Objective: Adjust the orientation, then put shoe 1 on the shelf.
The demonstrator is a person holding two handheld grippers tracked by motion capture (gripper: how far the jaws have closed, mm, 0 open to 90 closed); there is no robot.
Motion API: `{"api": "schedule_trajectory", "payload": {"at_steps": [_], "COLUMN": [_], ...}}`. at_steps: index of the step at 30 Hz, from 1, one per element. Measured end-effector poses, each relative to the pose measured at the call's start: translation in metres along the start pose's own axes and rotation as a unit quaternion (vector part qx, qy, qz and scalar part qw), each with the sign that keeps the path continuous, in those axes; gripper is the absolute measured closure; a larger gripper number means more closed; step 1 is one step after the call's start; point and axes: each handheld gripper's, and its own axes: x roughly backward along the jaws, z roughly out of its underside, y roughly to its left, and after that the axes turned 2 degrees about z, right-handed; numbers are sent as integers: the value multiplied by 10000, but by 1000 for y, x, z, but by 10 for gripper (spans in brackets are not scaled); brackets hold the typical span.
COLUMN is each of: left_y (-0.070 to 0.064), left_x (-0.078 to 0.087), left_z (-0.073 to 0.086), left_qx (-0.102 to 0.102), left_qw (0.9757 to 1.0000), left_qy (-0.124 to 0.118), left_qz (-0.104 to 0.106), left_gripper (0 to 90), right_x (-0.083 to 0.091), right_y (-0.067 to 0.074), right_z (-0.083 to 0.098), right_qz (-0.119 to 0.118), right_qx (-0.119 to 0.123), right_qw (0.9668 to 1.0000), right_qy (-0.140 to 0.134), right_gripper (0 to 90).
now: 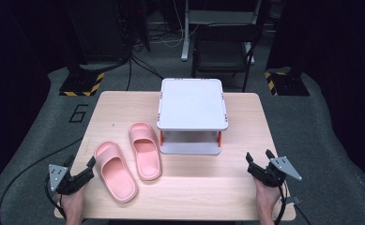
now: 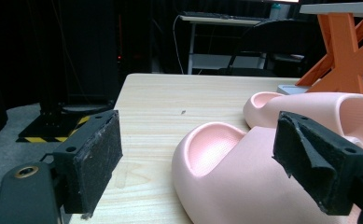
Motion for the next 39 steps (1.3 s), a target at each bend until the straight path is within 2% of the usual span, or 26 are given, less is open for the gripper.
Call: {"api": "schedule_trajectory", "payload": {"at_steps": [7, 13, 18, 22, 24, 28, 32, 34, 39], "left_y": [2, 3, 1, -3, -4, -7, -8, -8, -6], "left_x": [2, 4, 5, 5, 6, 5, 4, 5, 5], "left_z": [1, 0, 0, -1, -1, -2, -3, -3, -4], "left_qx": [7, 36, 29, -54, 1, -5, -45, -36, 2], "left_qw": [10000, 10000, 10000, 9999, 9999, 9999, 9998, 9998, 9999], "left_qy": [68, 19, 47, 31, 21, -30, 45, -26, 1], "left_qz": [0, -16, 23, 99, 107, 134, 182, 168, 166], "left_gripper": [154, 156, 156, 160, 160, 162, 166, 167, 170], "right_x": [-4, -5, -5, -6, -7, -7, -7, -7, -5], "right_y": [5, 7, 7, 7, 8, 10, 13, 14, 17], "right_z": [0, 1, -1, -1, 0, 0, 0, 0, -1], "right_qz": [-53, -129, -140, -135, -172, -209, -251, -305, -344], "right_qx": [20, 18, -7, -34, -16, 9, 32, 36, 105], "right_qw": [10000, 9999, 9999, 9999, 9999, 9998, 9997, 9995, 9993], "right_qy": [47, 37, 12, 51, 12, 24, 67, 33, 62], "right_gripper": [177, 177, 177, 177, 177, 178, 180, 183, 196]}}
